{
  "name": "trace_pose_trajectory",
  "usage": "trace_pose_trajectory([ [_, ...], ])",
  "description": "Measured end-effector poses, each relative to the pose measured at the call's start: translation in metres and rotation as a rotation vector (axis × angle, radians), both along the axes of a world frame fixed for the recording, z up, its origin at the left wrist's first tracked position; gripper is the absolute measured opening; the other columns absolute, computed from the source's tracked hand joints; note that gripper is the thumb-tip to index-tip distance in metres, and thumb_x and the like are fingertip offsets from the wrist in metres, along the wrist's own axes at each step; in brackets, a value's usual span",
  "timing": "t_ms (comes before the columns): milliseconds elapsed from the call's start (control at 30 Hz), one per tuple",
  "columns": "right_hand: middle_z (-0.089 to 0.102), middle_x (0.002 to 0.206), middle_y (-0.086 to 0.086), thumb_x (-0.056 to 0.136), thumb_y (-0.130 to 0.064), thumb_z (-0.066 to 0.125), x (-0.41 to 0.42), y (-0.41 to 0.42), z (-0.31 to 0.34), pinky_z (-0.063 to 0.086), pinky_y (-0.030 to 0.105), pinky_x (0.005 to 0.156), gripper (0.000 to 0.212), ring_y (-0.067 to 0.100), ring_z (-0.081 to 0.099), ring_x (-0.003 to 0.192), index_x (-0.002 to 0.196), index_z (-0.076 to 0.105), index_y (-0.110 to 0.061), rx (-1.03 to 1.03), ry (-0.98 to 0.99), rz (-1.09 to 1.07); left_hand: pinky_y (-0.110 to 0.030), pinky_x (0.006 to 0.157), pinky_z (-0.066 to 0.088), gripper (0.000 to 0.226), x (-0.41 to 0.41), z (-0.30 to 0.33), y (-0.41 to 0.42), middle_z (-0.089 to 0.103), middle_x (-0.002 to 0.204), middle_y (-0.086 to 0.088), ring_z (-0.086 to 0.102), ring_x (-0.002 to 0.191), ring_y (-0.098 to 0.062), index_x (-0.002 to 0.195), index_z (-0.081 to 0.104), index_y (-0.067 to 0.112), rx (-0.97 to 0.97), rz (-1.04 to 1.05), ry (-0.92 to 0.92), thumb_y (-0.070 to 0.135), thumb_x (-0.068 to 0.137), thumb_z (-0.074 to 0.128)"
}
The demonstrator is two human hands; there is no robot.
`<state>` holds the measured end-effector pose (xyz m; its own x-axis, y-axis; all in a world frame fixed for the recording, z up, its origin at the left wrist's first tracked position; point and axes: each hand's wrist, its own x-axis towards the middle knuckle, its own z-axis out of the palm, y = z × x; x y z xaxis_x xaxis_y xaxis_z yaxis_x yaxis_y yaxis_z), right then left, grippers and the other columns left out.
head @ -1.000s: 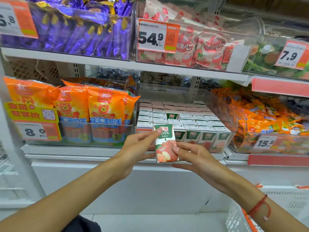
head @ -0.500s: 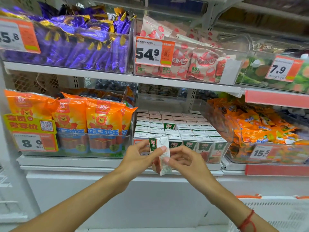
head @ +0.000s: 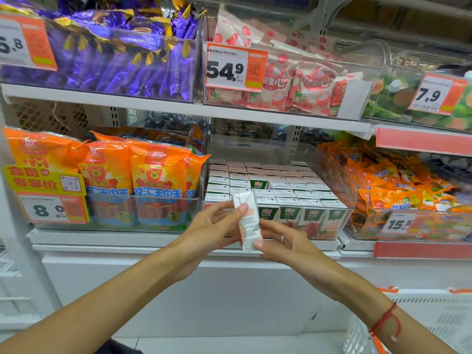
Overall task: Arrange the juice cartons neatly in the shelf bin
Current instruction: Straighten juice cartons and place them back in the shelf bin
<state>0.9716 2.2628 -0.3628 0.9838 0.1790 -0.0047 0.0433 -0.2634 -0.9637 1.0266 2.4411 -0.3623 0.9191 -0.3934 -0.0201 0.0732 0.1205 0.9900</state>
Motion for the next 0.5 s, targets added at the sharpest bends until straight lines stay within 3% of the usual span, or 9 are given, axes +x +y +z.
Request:
trace_pose_trajectory([
  [167,0.071,0.110,-0.019,0.079,-0.037,0.076,0.0018,0.0022,-0.0003,0.051,0.023,0.093,0.038,-0.001,0.064,0.106,0.114,0.061,-0.038,0.013,0.007,-0.033,-0.018,0.073,0.057,0.040,-0.0006,0.0010,-0.0005,0.075,0.104,0.005,0.072,0.096,-0.011,0.122,0.058,0.024,-0.035,0.012,-0.012,0.042,0.087,0.064],
  [367,0.074,0.106,-0.008,0.070,-0.037,0.077,0.0060,-0.0001,-0.0031,0.052,0.030,0.095,0.036,0.008,0.067,0.105,0.105,0.071,-0.033,0.123,0.024,-0.061,-0.019,0.077,0.057,0.049,-0.0018,0.0019,-0.0011,0.074,0.109,0.001,0.071,0.098,-0.012,0.131,0.054,0.022,-0.040,-0.026,-0.007,0.045,0.088,0.060],
  [500,0.074,0.101,-0.005,0.069,-0.043,0.077,0.0051,0.0034,-0.0025,0.052,0.024,0.090,0.038,0.008,0.068,0.100,0.105,0.073,-0.033,0.097,-0.022,-0.132,-0.018,0.077,0.057,0.042,-0.0044,0.0030,-0.0046,0.074,0.108,0.002,0.071,0.098,-0.011,0.125,0.061,0.023,-0.032,-0.004,-0.041,0.042,0.088,0.061],
])
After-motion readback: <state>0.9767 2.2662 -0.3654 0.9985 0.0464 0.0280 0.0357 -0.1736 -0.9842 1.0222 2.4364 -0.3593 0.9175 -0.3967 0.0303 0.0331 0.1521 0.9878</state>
